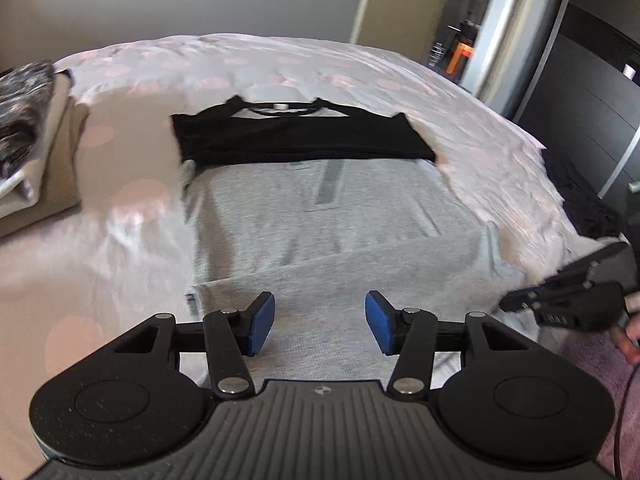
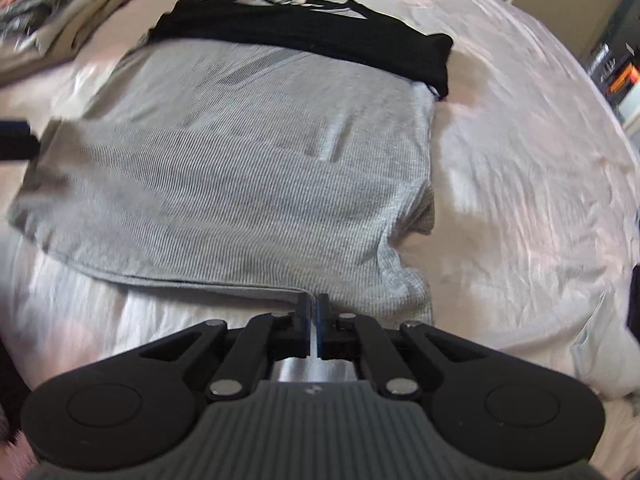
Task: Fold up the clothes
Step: 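Grasp the folded grey edge with both grippers and lift it toward the collar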
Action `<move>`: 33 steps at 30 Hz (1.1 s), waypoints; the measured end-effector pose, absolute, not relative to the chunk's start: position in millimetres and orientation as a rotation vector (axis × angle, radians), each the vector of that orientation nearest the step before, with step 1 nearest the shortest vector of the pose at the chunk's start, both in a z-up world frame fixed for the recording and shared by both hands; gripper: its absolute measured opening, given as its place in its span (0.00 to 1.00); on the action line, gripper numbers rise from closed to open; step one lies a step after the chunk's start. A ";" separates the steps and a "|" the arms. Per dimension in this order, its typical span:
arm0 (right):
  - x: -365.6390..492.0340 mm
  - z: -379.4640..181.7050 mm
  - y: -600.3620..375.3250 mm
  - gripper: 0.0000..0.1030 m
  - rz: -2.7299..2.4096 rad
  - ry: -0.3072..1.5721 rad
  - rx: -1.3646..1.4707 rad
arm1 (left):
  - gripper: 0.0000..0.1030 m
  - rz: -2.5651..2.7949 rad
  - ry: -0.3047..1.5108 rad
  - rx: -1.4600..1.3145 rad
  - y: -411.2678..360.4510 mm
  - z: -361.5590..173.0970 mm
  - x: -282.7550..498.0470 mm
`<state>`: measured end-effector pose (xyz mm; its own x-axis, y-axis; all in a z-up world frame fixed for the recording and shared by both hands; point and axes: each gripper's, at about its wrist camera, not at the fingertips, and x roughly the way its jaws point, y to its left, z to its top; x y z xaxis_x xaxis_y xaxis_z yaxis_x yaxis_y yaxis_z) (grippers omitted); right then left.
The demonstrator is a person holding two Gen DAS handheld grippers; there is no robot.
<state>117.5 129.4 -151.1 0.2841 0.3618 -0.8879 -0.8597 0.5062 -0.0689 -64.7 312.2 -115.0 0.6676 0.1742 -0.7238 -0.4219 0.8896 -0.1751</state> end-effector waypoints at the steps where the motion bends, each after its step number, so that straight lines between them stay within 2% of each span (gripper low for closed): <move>1: 118.0 -150.3 126.8 0.03 0.891 0.965 -0.594 | 0.47 0.312 0.780 -0.327 308.2 -114.3 -61.3; 10: 128.3 -141.6 117.4 0.01 0.908 0.982 -0.408 | 0.47 0.131 1.005 0.029 266.2 -132.3 -28.5; 21: 137.8 -144.1 116.9 0.02 0.936 1.010 -0.313 | 0.47 -0.015 1.287 0.462 242.3 -166.2 -32.8; 24: 138.8 -143.1 115.2 0.03 0.942 1.012 -0.293 | 0.47 -0.014 1.376 0.522 252.5 -179.7 -41.3; 27: 139.6 -142.7 114.7 0.05 0.943 1.018 -0.279 | 0.47 -0.001 1.393 0.490 264.7 -186.4 -47.1; 28: 139.8 -142.6 114.6 0.06 0.944 1.020 -0.277 | 0.46 0.003 1.390 0.460 268.5 -186.4 -47.5; 30: 139.6 -142.9 115.4 0.06 0.951 1.032 -0.286 | 0.34 0.008 1.384 0.411 274.6 -185.5 -47.4; 31: 138.8 -142.8 116.4 0.08 0.956 1.038 -0.300 | 0.32 0.010 1.379 0.390 277.2 -184.8 -47.3; 33: 134.2 -141.3 118.5 0.17 0.960 1.026 -0.335 | 0.20 0.026 1.373 0.370 280.6 -183.5 -47.1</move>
